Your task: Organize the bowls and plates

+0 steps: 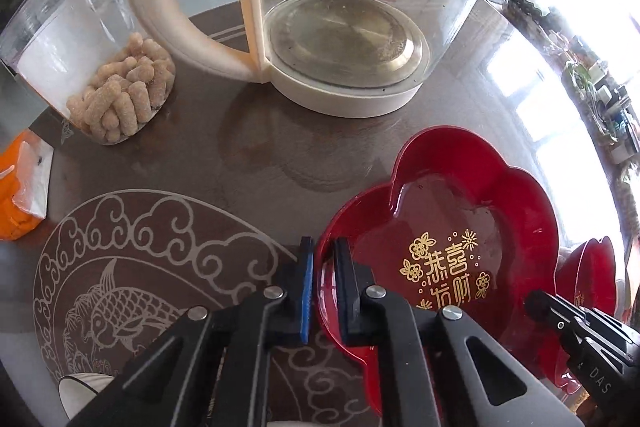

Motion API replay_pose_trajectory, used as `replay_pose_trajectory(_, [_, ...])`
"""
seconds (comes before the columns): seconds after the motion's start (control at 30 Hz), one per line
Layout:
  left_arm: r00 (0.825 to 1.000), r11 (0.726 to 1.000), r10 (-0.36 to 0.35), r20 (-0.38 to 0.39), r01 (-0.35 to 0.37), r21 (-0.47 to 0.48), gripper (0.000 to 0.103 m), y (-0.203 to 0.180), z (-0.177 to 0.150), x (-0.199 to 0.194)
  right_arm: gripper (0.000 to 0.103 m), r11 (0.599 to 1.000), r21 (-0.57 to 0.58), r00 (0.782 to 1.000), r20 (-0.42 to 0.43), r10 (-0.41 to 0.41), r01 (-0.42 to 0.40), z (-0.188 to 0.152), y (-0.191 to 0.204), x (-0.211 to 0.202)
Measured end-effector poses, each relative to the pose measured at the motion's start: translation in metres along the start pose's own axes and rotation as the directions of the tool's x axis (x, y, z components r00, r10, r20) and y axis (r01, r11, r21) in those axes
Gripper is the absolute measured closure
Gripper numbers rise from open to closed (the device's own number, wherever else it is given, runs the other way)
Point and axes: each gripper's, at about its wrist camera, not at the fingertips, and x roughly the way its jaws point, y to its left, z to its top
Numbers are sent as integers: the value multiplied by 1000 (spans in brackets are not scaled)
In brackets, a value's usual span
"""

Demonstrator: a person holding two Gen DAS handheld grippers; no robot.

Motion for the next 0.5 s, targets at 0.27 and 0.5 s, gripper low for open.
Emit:
replay_pose_trajectory(0.27, [985,993,-107,135,101,57,94,-2,-29,-95,93,997,-45,992,108,70,-65,-26,13,-77])
replay_pose_trajectory(0.5, [962,978,-173,211,143,150,94,-20,-118,-178,93,993,-72,987,119,104,-96,-118,14,-158])
